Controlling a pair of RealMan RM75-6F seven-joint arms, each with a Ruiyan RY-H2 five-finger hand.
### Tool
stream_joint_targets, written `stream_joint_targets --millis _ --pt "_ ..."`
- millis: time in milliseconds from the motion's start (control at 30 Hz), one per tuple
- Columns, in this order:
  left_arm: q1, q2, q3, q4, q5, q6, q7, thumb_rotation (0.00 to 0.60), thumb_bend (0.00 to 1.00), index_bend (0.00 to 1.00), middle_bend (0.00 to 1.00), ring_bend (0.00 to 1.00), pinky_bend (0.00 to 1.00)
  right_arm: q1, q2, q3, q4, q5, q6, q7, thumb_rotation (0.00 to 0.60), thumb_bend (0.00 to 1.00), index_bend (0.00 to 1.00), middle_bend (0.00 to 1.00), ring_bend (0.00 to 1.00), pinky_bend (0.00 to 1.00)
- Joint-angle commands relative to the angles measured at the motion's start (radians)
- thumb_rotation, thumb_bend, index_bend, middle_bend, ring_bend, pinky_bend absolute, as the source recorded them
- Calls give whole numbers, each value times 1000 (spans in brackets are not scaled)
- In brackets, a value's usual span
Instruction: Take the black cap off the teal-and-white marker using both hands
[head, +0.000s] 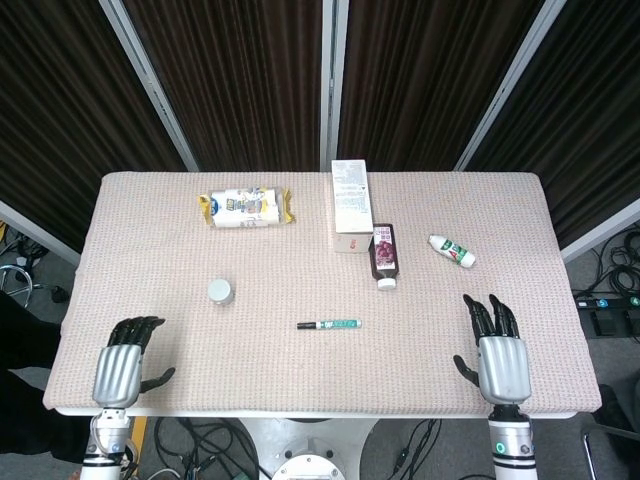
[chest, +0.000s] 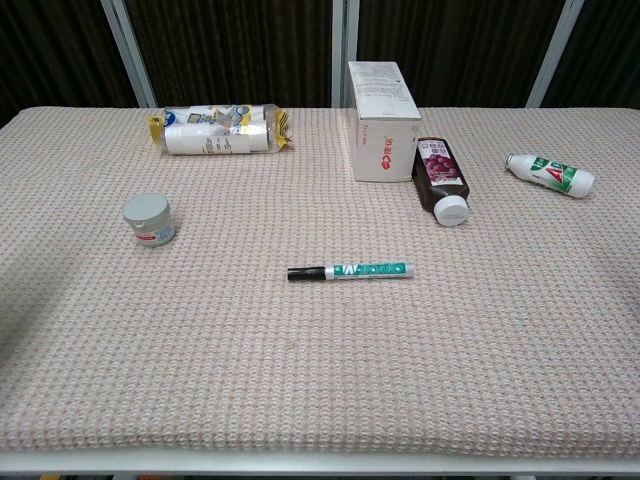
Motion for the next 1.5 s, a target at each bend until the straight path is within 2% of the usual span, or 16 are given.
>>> stream_joint_targets --millis 33,100,167,233,300,333,700,1033,1500 --pt "-2 1 -1 -2 0 -3 2 600 69 239 218 152 148 56 43 37 -82 11 -64 -97 600 29 205 260 259 403" --pt "-5 1 0 -6 3 -6 7 600 69 239 219 152 148 87 45 50 -110 29 -104 -140 600 29 287 270 358 517" --pt "-7 1 0 -8 5 -7 11 600 69 239 219 152 148 116 42 58 -125 54 -146 -181 600 32 368 310 456 592" --pt "-7 1 0 -11 6 -6 12 600 69 239 218 152 148 153 29 72 -135 100 -198 -229 600 38 462 393 504 617" --pt "-7 2 0 -13 6 -6 10 600 69 239 218 152 148 192 2 87 -127 146 -239 -270 600 50 563 473 506 605" --pt "-8 2 -1 -13 6 -5 11 600 69 239 218 152 148 208 -14 94 -117 162 -253 -284 600 55 582 488 505 596" --pt "-33 17 -20 -32 22 -13 23 600 69 239 219 152 148 377 -210 122 59 281 -354 -386 600 91 625 521 449 466" --pt "-36 14 -17 -13 9 -25 -9 600 69 239 219 152 148 470 -340 127 183 452 -366 -509 600 81 492 447 293 300" --pt "-46 17 -8 7 7 -45 -40 600 69 239 219 152 148 554 -451 131 326 565 -348 -525 600 100 477 445 289 285"
